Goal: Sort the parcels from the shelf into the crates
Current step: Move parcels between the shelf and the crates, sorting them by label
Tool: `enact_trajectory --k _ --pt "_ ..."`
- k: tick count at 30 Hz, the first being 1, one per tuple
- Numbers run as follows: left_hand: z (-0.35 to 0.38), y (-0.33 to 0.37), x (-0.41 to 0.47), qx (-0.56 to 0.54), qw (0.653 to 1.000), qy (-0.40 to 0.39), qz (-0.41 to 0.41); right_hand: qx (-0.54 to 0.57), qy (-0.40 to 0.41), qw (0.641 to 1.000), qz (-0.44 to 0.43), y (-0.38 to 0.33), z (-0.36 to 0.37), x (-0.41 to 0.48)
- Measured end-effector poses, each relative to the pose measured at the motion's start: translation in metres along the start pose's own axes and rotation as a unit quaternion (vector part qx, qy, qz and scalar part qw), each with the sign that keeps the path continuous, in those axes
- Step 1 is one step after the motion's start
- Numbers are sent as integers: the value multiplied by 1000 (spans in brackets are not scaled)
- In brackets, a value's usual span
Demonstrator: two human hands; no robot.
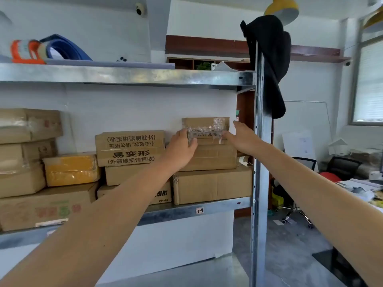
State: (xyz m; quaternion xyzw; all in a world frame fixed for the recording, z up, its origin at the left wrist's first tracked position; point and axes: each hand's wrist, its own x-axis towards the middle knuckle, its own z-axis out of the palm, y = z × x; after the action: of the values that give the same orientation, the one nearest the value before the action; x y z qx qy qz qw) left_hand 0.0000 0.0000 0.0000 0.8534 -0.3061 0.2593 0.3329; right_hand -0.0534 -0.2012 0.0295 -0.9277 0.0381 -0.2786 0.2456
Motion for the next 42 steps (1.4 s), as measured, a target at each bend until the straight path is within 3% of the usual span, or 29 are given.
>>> enact_trajectory --k 5,13,16,20,27,34,38,42 --pt "17 3 35 -114 990 62 -56 62 8 996 65 7 -2 33" --pt "29 -13 66 -106 990 60 -68 176 -33 977 119 0 14 59" --pt "28 -17 72 -117 987 85 -70 200 -9 970 142 -1 20 63" --pt "27 -11 71 -213 964 106 -122 206 21 965 159 -9 18 60" --pt "-2 10 49 -284 943 115 -132 250 40 960 121 -25 -5 26" --pt "-41 17 -8 -426 888 146 -92 322 100 941 31 -56 -7 -40" --pt "-69 25 -50 -486 854 161 -89 396 94 913 -16 -74 -4 -75" --pt "-100 21 -107 -469 853 206 -99 420 54 905 -41 -98 13 -110"
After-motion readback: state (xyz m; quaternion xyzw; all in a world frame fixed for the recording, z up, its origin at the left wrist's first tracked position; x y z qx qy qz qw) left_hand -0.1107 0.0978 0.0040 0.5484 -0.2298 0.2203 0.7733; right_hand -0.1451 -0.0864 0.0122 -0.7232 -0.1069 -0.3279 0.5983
